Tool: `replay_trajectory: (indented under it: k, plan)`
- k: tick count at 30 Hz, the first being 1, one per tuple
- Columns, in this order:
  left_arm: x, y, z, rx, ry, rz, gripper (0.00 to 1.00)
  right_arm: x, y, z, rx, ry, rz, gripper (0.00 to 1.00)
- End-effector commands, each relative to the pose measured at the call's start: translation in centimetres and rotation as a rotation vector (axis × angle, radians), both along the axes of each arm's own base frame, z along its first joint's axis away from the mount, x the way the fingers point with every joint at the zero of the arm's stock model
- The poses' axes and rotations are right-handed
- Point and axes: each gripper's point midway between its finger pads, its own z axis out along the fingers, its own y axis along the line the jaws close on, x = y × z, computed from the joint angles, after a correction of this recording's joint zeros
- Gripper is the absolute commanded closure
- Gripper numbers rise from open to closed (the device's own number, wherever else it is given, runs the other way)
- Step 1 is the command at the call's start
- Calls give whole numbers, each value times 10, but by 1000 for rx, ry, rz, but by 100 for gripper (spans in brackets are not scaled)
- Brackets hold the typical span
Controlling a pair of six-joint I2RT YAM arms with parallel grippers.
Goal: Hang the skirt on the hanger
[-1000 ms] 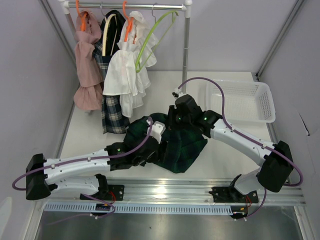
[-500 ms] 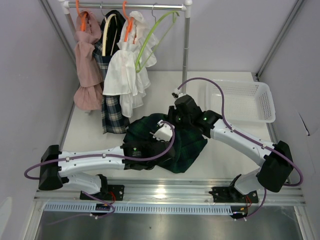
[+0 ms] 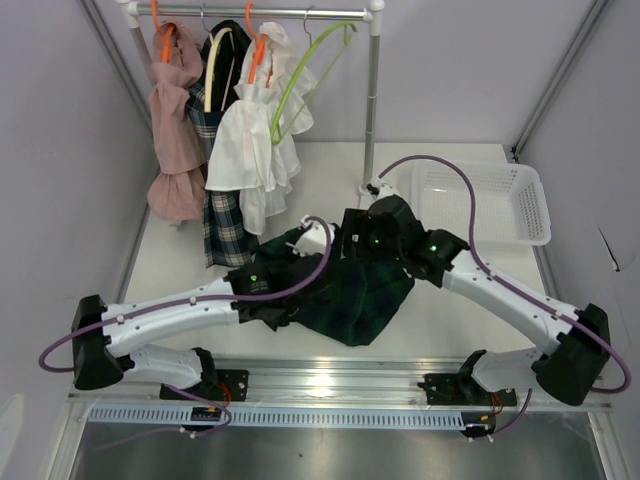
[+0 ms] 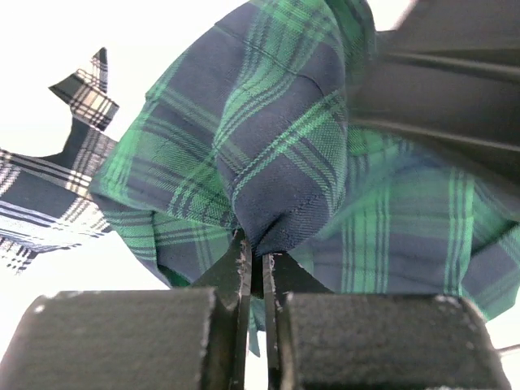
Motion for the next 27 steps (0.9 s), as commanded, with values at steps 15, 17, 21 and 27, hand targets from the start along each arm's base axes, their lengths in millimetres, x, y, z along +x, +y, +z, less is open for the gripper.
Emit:
replay_trajectory:
  k: [15, 17, 21, 27]
  plan:
    - [48, -3, 45, -259, 132, -90, 100, -76, 38, -52, -216, -239, 131, 38]
    - [50, -5, 43, -294, 168, -117, 100, -78, 49, -58, -232, -280, 148, 37]
    - [53, -6, 40, -360, 221, -148, 100, -84, 78, -76, -268, -338, 192, 35]
    - [55, -6, 35, -416, 282, -181, 100, -87, 106, -107, -339, -397, 231, 26]
